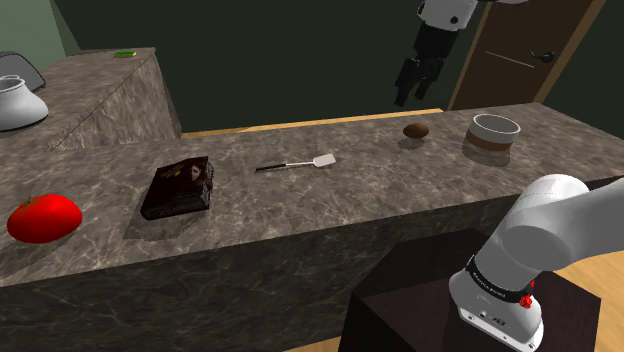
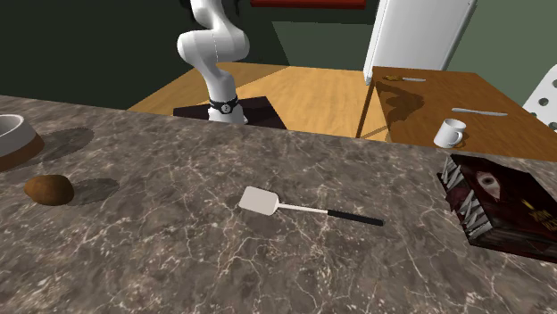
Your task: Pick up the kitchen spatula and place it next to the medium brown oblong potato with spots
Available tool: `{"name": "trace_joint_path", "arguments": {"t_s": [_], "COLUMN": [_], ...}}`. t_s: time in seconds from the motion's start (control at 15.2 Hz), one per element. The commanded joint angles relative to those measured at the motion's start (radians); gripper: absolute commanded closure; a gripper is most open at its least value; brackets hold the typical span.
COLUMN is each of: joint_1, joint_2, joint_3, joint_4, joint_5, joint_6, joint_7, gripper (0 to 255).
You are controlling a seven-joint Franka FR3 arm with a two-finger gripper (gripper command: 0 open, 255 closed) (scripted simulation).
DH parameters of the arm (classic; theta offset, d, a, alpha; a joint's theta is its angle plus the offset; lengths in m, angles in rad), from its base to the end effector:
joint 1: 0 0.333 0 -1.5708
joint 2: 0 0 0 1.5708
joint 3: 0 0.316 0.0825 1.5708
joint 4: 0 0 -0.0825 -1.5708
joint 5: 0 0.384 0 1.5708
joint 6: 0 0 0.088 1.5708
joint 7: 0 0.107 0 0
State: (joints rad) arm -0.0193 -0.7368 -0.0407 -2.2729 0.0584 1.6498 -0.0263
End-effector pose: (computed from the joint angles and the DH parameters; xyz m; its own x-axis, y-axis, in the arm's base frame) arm 0.3289 -0.0184 0.6220 0.9929 -0.0306 0.1150 -0.0211 -0.9964 -0.0826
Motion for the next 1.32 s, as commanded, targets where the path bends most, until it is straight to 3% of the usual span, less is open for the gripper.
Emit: {"name": "trace_joint_path", "arguments": {"t_s": [0.0,0.59,1.25], "joint_1": [0.0,0.081,0.153], "joint_2": [0.0,0.291,0.652], "joint_3": [0.0,-0.065,-0.086], "joint_4": [0.0,0.04,0.203], "joint_5": [0.0,-0.016,0.016], "joint_6": [0.0,0.229,0.401], "joint_7": [0.0,-0.284,-0.584], "gripper": [0,0,0]}}
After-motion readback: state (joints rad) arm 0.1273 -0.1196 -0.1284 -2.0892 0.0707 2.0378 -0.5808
